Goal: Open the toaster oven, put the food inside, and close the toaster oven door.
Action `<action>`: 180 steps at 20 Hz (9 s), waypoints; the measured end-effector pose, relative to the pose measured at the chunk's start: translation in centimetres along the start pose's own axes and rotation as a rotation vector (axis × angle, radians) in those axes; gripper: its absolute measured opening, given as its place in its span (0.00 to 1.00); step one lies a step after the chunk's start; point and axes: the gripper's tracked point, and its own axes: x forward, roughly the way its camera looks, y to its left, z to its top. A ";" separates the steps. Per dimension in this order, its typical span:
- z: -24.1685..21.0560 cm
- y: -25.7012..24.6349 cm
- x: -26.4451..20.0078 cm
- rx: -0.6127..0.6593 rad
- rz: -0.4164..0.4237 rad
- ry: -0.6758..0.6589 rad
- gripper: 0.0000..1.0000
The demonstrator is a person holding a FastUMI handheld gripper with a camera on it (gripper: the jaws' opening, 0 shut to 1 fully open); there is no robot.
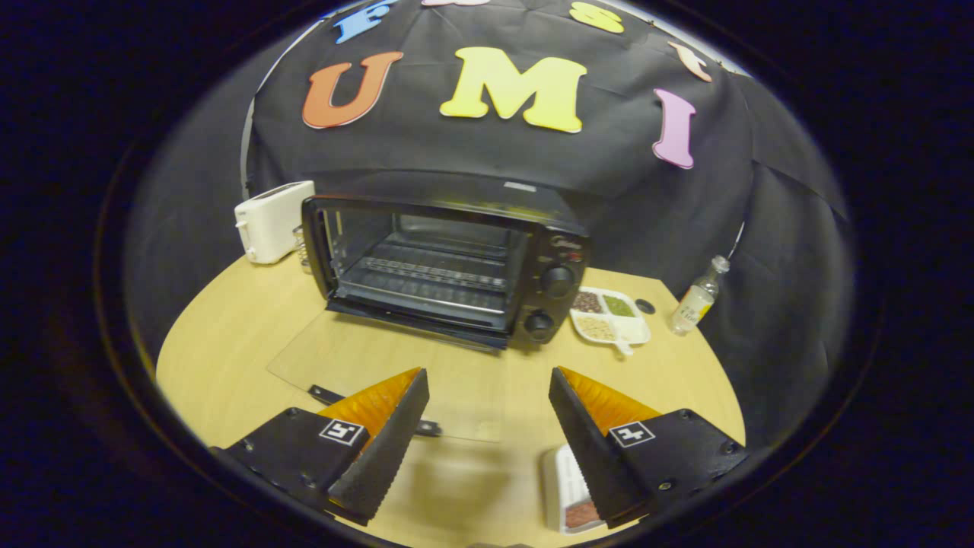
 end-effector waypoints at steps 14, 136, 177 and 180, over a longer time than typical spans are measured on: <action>-10.7 -14.7 -2.3 0.162 0.349 0.277 0.95; -11.2 12.0 -1.1 0.135 0.165 0.354 1.00; 5.8 11.1 2.3 0.181 0.149 0.152 1.00; 7.7 10.7 2.8 0.153 0.128 0.109 1.00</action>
